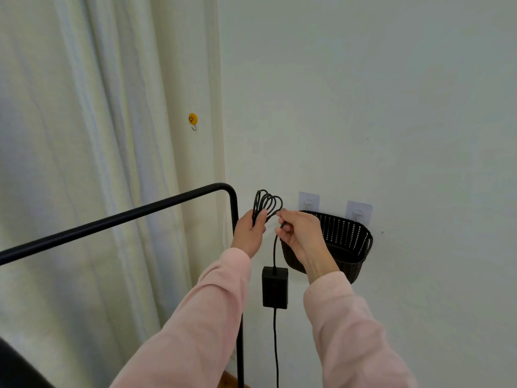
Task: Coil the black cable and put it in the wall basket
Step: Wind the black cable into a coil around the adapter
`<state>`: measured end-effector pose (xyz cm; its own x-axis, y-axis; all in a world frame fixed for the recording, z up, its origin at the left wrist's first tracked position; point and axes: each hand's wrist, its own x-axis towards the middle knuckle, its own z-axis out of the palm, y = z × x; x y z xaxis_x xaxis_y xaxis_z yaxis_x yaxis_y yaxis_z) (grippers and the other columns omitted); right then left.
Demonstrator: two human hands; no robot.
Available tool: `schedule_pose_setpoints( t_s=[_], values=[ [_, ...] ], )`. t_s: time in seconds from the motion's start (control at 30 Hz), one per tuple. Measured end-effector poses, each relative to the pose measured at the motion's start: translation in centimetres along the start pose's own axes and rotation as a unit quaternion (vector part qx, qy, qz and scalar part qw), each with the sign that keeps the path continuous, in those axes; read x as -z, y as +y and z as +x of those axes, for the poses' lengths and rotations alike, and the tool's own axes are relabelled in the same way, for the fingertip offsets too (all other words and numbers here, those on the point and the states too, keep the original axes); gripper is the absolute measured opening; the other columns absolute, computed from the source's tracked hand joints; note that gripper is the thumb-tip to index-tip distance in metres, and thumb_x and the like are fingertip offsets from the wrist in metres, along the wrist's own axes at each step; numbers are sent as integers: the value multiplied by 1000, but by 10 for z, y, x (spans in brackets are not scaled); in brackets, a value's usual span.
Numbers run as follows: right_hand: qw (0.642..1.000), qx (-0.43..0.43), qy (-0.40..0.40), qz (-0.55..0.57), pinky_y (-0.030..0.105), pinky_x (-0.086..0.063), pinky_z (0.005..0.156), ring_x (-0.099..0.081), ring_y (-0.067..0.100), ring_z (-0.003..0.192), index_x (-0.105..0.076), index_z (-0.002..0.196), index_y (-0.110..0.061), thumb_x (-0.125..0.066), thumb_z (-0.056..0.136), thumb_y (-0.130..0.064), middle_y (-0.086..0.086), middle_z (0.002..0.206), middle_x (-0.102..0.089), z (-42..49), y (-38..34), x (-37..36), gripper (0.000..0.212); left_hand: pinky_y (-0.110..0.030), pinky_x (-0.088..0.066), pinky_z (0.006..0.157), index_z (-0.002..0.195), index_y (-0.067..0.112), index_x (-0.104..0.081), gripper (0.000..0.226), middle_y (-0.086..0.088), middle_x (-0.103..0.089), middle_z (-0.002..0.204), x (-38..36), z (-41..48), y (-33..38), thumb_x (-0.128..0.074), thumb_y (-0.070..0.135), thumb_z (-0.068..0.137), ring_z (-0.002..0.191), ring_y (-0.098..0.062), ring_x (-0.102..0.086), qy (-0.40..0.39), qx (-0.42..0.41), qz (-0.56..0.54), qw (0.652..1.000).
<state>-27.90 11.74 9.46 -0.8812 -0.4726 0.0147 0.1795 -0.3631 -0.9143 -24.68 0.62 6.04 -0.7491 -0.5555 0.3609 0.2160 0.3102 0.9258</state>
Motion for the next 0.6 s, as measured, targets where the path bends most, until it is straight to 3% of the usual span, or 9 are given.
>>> schedule_pose_setpoints(
  t_s=[0.1,0.23,0.43,0.6],
  values=[
    [1000,-2,-15,27,18,-55,50,-42,8,47,-62,80,3,-57,88,1,5,63,-51,-1,-1,1,10,-20,-34,55,67,21,-47,28,6,-41,58,0,-2,2,-45,25,95,54,-9,-39,-15,-9,2,1000],
    [1000,2,-13,26,19,-56,52,-43,9,52,-62,80,3,-57,88,1,5,64,-51,1,1,-1,9,-25,-37,61,67,22,-47,27,5,-42,59,0,-2,1,-47,25,94,57,-11,-40,-27,-20,28,999],
    [999,-7,-5,36,17,-55,50,-50,5,47,-61,78,0,-57,89,-2,6,64,-53,4,4,-4,12,-14,-40,61,76,17,-54,19,8,-53,66,0,-3,0,-51,26,92,62,-4,-49,-30,-37,41,998],
    [999,-8,-2,38,16,-54,49,-53,5,47,-61,77,-1,-60,89,-3,6,62,-56,5,3,-5,12,-10,-40,57,70,18,-54,23,7,-55,60,1,-2,0,-52,27,92,50,4,-51,-30,-42,47,998]
  ],
)
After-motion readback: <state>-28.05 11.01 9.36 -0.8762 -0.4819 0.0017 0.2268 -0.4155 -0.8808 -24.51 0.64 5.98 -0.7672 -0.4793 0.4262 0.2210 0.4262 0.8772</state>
